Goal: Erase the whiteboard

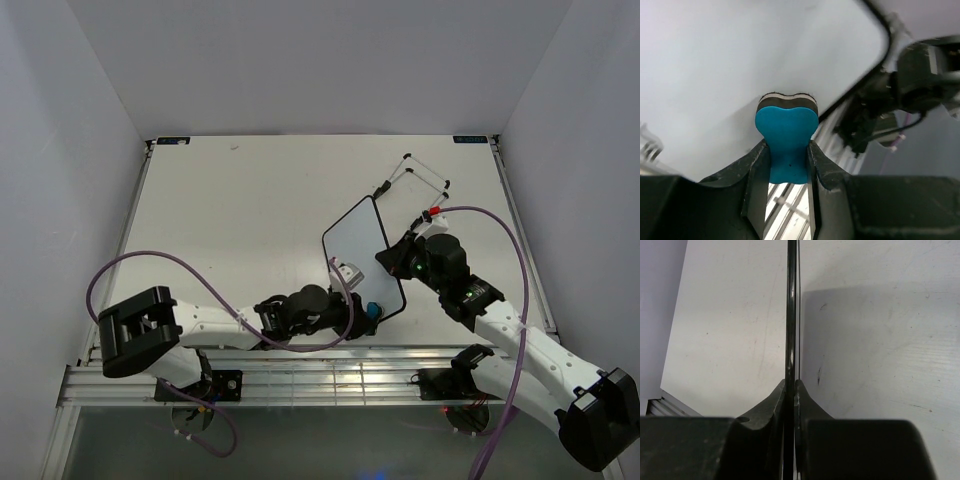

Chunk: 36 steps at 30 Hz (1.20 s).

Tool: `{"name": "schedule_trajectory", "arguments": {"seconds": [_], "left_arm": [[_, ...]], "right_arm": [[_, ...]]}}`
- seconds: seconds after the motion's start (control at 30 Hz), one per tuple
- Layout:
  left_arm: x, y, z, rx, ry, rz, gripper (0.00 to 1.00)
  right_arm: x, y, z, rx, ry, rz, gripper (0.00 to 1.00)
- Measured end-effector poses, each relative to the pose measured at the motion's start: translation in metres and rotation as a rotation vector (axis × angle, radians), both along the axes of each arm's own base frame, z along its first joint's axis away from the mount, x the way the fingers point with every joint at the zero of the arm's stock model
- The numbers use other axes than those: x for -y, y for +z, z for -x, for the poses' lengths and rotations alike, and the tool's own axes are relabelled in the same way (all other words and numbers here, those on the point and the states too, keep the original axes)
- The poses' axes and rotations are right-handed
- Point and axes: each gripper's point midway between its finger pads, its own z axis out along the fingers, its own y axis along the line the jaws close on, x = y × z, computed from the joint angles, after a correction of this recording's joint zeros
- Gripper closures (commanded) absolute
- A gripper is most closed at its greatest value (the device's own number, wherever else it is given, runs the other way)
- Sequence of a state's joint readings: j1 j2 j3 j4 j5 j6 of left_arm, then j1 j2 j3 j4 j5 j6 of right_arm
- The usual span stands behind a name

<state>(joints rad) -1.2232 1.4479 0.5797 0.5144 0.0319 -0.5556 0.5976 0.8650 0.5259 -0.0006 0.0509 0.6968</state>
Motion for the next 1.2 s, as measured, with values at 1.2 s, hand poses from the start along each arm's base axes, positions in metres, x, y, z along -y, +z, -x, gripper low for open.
{"name": "schedule_trajectory", "arguments": {"seconds": [1.2], "left_arm": [[-0.027,-0.046,-0.039,-0.157,0.304,-0.085,1.0]], "right_arm": [[0.007,0.006,-0.001,0.029,-0.012,0.021,0.92]]}}
